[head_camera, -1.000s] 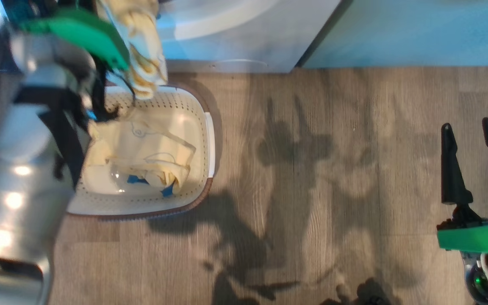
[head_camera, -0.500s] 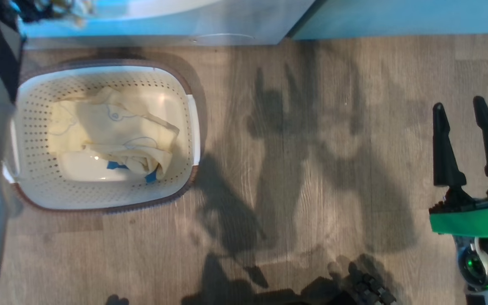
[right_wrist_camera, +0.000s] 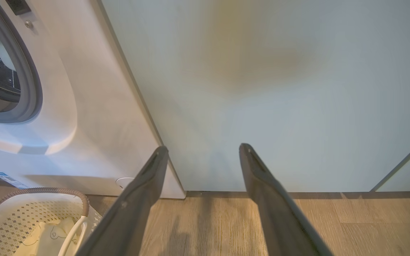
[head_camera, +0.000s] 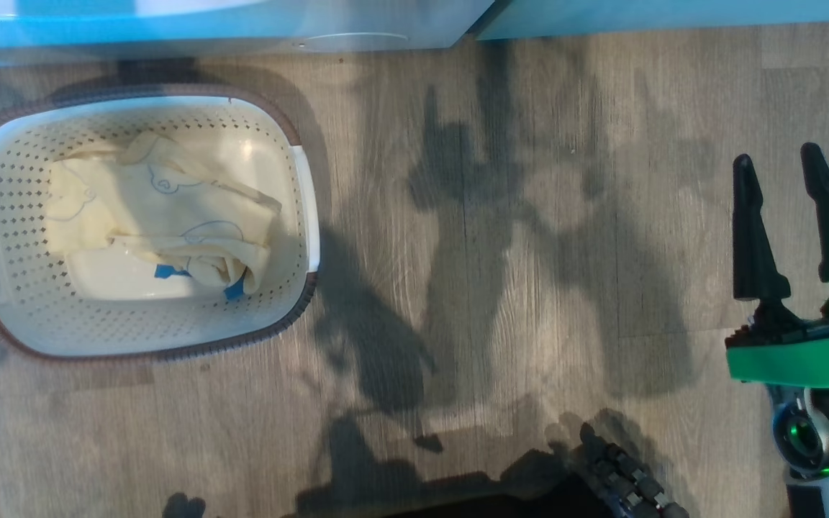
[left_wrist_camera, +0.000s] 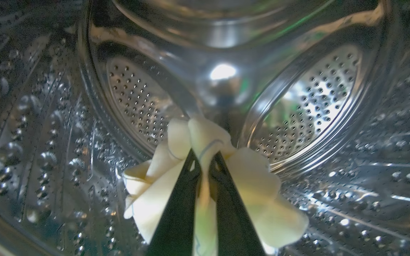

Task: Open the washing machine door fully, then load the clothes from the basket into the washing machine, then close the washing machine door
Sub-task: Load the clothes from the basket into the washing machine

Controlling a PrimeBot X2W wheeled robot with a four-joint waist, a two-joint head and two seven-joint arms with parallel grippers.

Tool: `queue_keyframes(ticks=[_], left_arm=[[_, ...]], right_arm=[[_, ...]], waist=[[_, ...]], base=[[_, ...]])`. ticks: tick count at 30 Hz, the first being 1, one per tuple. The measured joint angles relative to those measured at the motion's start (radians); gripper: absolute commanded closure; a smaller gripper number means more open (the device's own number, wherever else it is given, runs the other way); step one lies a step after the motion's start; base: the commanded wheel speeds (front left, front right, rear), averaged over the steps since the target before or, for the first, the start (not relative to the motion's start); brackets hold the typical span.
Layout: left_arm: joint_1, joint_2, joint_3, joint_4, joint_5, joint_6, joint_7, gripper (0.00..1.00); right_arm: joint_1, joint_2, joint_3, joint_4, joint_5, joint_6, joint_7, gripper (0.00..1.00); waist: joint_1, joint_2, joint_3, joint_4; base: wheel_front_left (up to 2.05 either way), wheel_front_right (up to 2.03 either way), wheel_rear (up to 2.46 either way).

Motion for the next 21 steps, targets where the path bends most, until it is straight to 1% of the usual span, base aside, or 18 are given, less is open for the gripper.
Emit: queue_keyframes(ticks=[2, 3, 4, 5, 7, 8, 9, 12, 15, 21], left_arm=[[-0.007, -0.002, -0.001, 0.033, 0.0, 0.004, -0.001, 1.0], [-0.007, -0.005, -0.001, 0.052, -0.003, 0.003, 0.0, 0.91], [-0.005, -0.006, -0.001, 0.068, -0.011, 0.003, 0.0, 0.55], [-0.005, -0.007, 0.002, 0.085, -0.019, 0.003, 0.004, 0.07], [-0.005, -0.012, 0.004, 0.106, -0.032, -0.007, 0.012, 0.06], [-0.005, -0.016, 0.004, 0.115, -0.038, -0.007, 0.012, 0.01], [-0.005, -0.021, 0.006, 0.123, -0.045, -0.007, 0.014, 0.0], [-0.004, -0.035, 0.005, 0.132, -0.056, -0.014, 0.02, 0.0], [0.003, -0.038, 0.005, 0.137, -0.061, -0.014, 0.017, 0.0], [0.059, -0.051, 0.004, 0.128, -0.075, 0.005, -0.017, 0.0]], right_arm=[[-0.005, 0.0, 0.0, 0.001, 0.001, 0.0, 0.0, 0.0], [-0.005, 0.0, 0.0, 0.002, 0.002, 0.0, 0.0, 0.0], [-0.005, 0.0, 0.0, 0.003, 0.006, 0.0, 0.0, 0.0], [-0.005, 0.0, 0.0, 0.003, 0.007, 0.0, 0.0, 0.0], [-0.006, 0.0, -0.001, 0.004, 0.007, 0.0, 0.0, 0.0], [-0.006, 0.0, -0.001, 0.004, 0.007, 0.0, 0.0, 0.0], [-0.007, 0.0, -0.002, 0.004, 0.007, 0.0, 0.0, 0.0], [-0.007, 0.0, -0.007, 0.004, 0.007, 0.0, 0.0, 0.0], [-0.008, 0.0, -0.011, 0.004, 0.007, 0.0, 0.0, 0.0], [-0.009, 0.0, -0.03, 0.004, 0.006, 0.0, 0.0, 0.0]], waist=[[0.0, 0.0, 0.005, 0.002], [0.0, 0.0, 0.006, 0.003], [-0.0001, 0.0, 0.008, 0.004], [-0.0001, 0.0, 0.01, 0.005], [-0.0001, 0.0, 0.014, 0.008], [-0.0001, 0.0, 0.016, 0.01], [-0.0001, 0.0, 0.017, 0.011], [-0.0001, 0.0, 0.019, 0.017], [-0.0001, 0.0, 0.018, 0.022], [-0.0002, 0.0, 0.009, 0.04]], base=[[0.0, 0.0, 0.0], [0.0, 0.0, 0.0], [0.0, 0.0, 0.0], [0.0, 0.0, 0.0], [0.0, 0.0, 0.0], [0.0, 0.0, 0.0], [0.0, 0.0, 0.0], [0.0, 0.0, 0.0], [0.0, 0.0, 0.0], [0.0, 0.0, 0.0]])
